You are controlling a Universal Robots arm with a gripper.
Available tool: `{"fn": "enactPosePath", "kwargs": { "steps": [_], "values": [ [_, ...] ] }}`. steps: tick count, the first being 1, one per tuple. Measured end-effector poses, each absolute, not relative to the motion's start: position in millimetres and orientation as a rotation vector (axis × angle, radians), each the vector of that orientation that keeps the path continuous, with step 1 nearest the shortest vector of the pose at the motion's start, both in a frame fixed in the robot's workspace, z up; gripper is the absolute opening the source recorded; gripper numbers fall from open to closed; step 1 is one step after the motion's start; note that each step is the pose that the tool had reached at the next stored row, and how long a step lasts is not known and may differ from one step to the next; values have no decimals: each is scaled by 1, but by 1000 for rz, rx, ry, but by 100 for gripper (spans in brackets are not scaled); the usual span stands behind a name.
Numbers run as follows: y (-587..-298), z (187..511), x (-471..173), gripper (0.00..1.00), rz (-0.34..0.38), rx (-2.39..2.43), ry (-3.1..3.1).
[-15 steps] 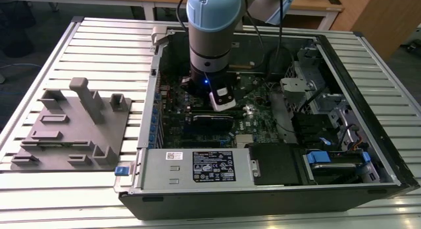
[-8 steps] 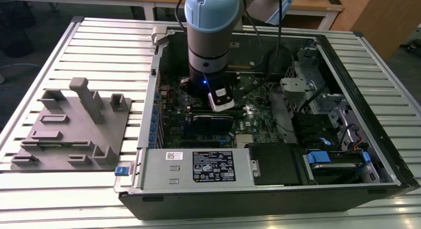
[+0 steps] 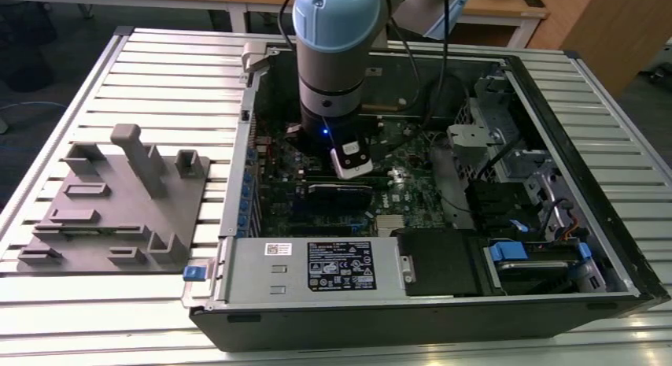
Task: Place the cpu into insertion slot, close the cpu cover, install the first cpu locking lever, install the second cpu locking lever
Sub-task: 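Install the second cpu locking lever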
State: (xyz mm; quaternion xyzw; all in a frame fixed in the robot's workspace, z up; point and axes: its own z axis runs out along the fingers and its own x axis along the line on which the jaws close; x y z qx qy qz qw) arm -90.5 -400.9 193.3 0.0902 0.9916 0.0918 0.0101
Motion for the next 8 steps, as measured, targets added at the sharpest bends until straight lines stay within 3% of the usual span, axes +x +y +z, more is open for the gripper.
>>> {"fn": "enactPosePath", "kwargs": {
  "steps": [8],
  "values": [
    [-401,193,-92,10,284,282,3096]
  ]
}}
